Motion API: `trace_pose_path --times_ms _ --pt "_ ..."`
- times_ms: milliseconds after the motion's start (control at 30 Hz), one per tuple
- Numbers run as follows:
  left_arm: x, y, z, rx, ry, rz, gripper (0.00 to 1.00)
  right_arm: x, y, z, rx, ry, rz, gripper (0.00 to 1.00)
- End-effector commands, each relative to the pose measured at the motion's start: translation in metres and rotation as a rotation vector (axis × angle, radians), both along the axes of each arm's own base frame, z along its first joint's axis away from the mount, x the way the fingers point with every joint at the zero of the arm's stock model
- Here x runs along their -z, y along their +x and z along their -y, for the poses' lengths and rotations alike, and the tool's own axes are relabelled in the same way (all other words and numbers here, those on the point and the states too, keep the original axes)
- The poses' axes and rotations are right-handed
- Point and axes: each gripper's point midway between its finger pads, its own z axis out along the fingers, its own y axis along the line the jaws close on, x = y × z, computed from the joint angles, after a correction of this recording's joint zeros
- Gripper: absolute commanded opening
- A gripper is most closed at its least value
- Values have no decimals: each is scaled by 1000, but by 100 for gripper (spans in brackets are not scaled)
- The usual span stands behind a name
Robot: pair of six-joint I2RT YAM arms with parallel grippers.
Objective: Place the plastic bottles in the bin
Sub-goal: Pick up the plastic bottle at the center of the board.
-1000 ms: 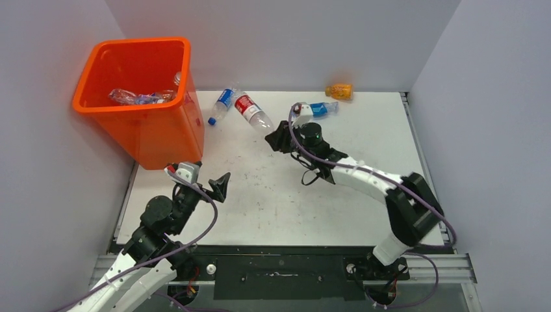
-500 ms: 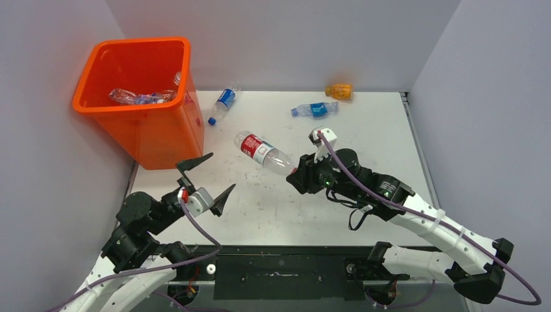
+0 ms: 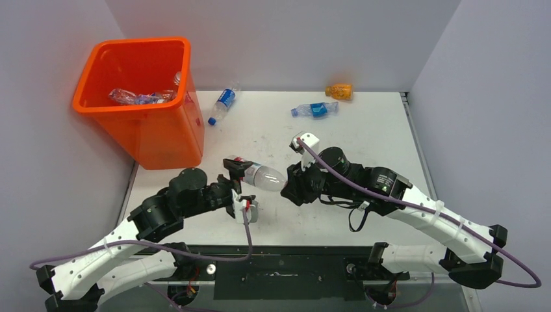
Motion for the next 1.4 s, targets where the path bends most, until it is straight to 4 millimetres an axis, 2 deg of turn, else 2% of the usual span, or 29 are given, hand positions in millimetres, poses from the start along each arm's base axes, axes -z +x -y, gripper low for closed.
trace_pose_path --times_ms 0,167,300,333,433,467,500,533,567,667,700,733,833,867,933,1000,1133,1367 --pt "-18 -1 13 37 39 72 96 -22 -7 -6 -47 9 45 5" --pt "-13 2 26 48 47 73 97 -31 -16 -12 -82 21 58 5" --pt "-11 -2 33 61 6 36 79 -38 -19 -12 -84 38 75 5" --pt "-14 -4 34 67 -17 28 72 -39 -19 -13 -88 43 77 5" --pt "-19 -6 37 66 -83 18 43 -44 -20 -15 -98 69 86 5" --pt "-21 -8 38 70 -105 23 39 -47 -20 -16 -98 80 91 6" --pt "-23 -9 38 72 -123 19 38 -51 -20 -17 -98 98 101 21" --pt "-24 -10 38 71 -141 15 38 -55 -19 -17 -96 114 112 45" --pt "-26 -12 38 70 -161 6 38 -61 -18 -17 -90 134 128 62" --pt "-37 -16 38 55 -272 -51 39 -83 -8 -2 1 249 218 95" --pt "-44 -19 39 54 -343 -82 39 -88 -7 5 29 303 246 98" --pt "-51 -23 38 54 -419 -118 39 -99 -6 13 54 382 286 92" --pt "-82 -37 37 94 -728 -261 39 -118 -12 39 95 639 403 90" --pt "-88 -41 37 109 -817 -324 39 -120 -16 45 87 699 438 90" --pt "-101 -44 34 118 -989 -468 36 -116 -22 49 57 713 472 90" --pt "-112 -42 33 110 -1113 -600 33 -104 -23 40 17 661 468 90" --pt "-129 -43 38 138 -1264 -822 31 -75 -30 5 -107 602 417 90" --pt "-143 -49 42 211 -1344 -950 33 -72 -37 -25 -193 672 400 90"
